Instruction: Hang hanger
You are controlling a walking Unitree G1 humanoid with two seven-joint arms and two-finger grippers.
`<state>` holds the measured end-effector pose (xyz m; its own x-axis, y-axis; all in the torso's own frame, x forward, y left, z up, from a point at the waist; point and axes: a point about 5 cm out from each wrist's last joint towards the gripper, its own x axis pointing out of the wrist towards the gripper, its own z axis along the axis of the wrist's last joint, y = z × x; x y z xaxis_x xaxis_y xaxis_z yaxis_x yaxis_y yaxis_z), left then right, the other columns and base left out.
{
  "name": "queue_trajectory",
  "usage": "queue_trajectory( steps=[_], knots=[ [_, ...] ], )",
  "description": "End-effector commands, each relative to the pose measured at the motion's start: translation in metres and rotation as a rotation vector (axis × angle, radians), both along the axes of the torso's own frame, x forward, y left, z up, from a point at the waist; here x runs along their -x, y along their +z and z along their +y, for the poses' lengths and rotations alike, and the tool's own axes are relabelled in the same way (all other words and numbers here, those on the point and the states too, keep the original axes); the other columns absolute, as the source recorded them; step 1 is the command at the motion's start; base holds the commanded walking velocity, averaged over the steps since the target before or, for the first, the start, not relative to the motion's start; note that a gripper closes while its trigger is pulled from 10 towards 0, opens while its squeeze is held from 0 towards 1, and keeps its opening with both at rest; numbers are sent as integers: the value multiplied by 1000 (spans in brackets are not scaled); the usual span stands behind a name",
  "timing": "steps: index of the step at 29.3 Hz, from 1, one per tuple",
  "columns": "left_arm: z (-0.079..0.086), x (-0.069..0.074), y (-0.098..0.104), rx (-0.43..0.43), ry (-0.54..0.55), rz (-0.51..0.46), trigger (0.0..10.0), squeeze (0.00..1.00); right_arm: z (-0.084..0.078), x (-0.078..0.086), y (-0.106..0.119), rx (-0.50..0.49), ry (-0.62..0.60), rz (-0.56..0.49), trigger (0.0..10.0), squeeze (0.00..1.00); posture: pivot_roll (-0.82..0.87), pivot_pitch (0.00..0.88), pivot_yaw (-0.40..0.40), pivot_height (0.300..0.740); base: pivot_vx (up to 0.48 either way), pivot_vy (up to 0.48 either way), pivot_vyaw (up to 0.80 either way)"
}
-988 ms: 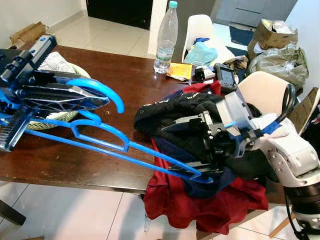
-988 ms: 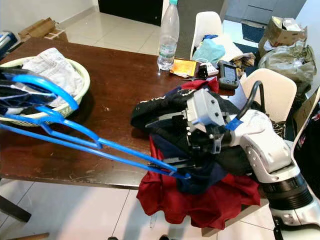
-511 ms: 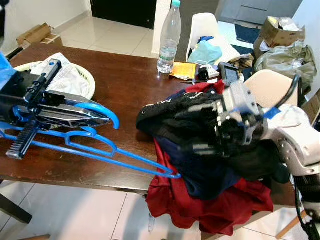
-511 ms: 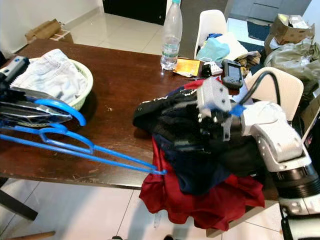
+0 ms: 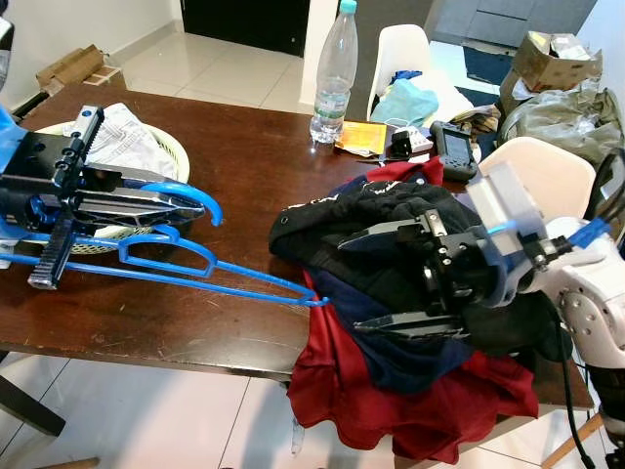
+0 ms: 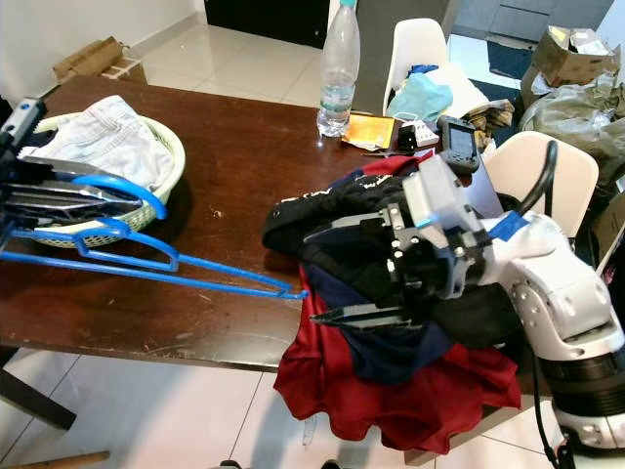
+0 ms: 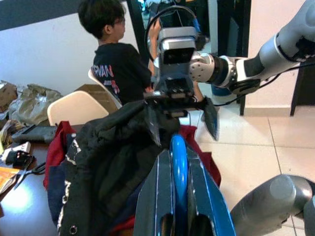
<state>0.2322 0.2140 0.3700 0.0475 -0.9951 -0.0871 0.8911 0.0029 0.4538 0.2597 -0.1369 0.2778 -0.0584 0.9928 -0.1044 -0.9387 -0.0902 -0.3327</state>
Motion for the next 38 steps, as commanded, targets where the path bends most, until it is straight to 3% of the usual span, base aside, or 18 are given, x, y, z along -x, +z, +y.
queue_trajectory(
  steps=[1,8,15,26,27,32,33,38],
  knots=[
    [-7,-3,-1,14,-27,-26,10000,0,18,0,-9,-1,-22,17,10000,0,209,104,-49,740,0,0,0],
    [-17,-9,-5,73,-58,-47,10000,0,53,0,-7,-113,-63,63,10000,0,199,101,-45,740,0,0,0],
    [-23,-12,-13,101,-79,-33,10000,0,73,-1,-1,-198,-105,85,10000,0,186,102,-44,740,0,0,0],
    [-26,-16,-21,157,-67,-20,10000,0,103,1,-4,-204,-172,131,10000,0,177,98,-32,740,0,0,0],
    [-28,-16,-22,168,-74,-19,10000,0,106,0,-6,-196,-189,131,2314,0,175,98,-29,740,0,0,0],
    [-28,-16,-21,172,-77,-19,10000,0,108,-1,-6,-192,-197,130,2314,0,175,98,-29,740,0,0,0],
    [-29,-16,-21,174,-81,-18,10000,0,109,-2,-8,-186,-212,126,0,0,173,99,-25,740,0,0,0],
    [-33,-16,-22,182,-99,-8,10000,0,117,-3,-13,-183,-256,121,0,0,173,103,-20,740,0,0,0]
  ],
)
